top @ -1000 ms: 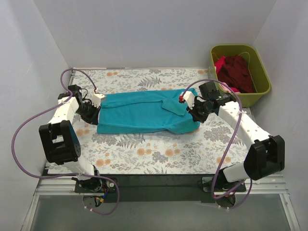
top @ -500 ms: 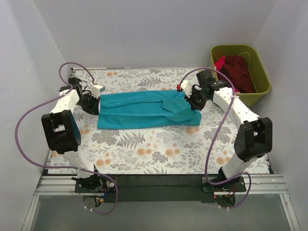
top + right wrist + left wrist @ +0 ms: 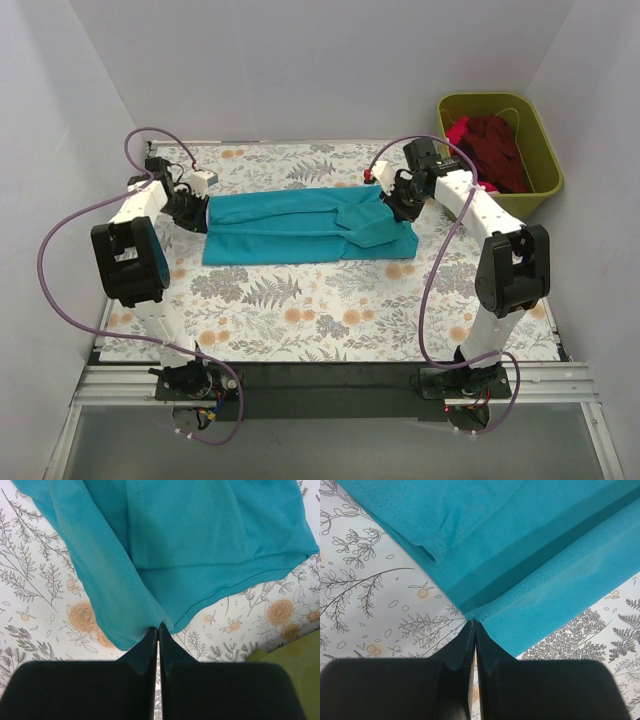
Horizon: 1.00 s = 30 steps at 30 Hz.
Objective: Fold and stack the t-shirts
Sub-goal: Fold the tshirt
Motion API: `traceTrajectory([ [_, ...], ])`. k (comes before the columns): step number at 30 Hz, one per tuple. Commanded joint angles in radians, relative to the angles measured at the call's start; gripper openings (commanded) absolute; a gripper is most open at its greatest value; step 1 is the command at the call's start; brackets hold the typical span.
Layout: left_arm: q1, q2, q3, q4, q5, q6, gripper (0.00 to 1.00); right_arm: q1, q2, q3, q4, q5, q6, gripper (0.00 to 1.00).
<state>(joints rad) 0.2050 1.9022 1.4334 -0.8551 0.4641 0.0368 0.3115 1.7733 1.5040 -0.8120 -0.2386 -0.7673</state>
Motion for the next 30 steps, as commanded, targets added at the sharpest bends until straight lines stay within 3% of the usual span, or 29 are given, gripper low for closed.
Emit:
traceTrajectory([
  [1,-0.006,0.004,0.044,0.027,0.021,-0.005,0.0,-0.008,0.021,0.067,0.005,-0.005,-0.02,0.01],
  [30,-0.013,0.095,0.09,0.068,0.004,-0.021,0.0,-0.017,0.164,0.168,0.007,0.019,-0.044,0.01],
])
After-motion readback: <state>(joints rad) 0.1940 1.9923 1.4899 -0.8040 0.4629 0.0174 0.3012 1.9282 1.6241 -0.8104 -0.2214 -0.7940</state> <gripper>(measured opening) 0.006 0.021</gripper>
